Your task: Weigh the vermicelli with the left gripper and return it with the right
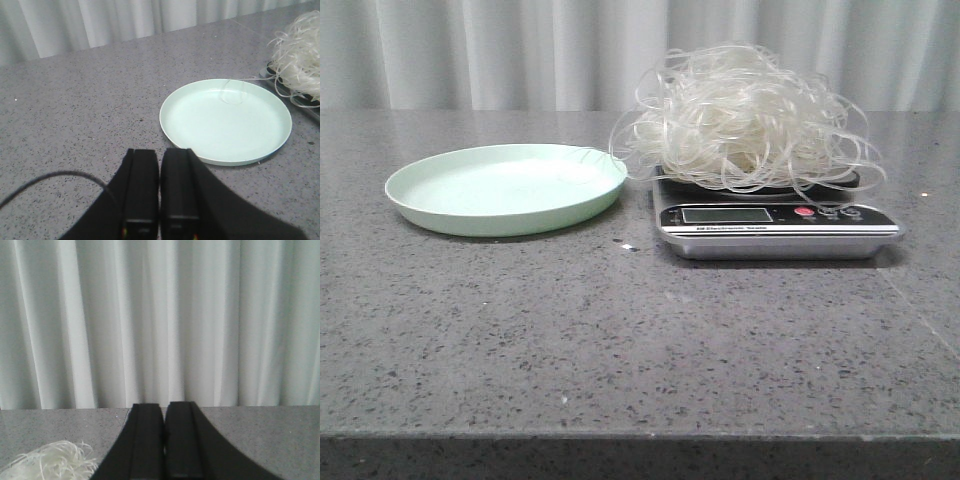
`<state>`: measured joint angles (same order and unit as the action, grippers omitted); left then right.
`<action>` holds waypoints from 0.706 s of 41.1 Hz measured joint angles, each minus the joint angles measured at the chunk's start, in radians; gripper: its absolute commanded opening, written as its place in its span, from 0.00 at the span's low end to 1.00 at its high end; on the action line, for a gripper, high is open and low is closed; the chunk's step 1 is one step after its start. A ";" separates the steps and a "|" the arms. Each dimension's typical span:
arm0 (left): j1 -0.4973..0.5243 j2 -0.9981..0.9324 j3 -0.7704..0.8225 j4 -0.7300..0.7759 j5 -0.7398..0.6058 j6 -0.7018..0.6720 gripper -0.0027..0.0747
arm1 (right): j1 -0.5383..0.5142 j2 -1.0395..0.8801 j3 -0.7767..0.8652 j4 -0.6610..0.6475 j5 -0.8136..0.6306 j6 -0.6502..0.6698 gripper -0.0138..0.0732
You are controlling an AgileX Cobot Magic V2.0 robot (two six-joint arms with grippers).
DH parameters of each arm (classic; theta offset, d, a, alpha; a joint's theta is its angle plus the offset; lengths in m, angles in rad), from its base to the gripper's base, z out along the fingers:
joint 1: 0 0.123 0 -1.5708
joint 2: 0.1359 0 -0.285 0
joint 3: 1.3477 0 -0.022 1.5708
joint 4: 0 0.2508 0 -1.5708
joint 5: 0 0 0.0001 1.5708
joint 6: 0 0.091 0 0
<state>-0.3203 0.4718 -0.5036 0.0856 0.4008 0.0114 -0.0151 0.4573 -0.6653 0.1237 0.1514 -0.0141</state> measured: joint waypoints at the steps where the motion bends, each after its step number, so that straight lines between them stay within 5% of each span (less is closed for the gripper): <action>1: 0.000 0.000 0.000 0.000 0.000 0.000 0.21 | 0.003 0.024 -0.028 0.005 0.001 0.000 0.41; 11: 0.000 0.000 0.000 0.000 0.000 0.000 0.21 | 0.082 0.317 -0.268 0.127 0.102 0.000 0.79; 29: 0.000 0.000 0.000 0.000 0.000 0.000 0.21 | 0.347 0.857 -0.710 0.164 0.560 -0.026 0.83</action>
<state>-0.3203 0.4718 -0.5036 0.0856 0.4008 0.0114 0.3315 1.3147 -1.3757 0.2879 0.7116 -0.0405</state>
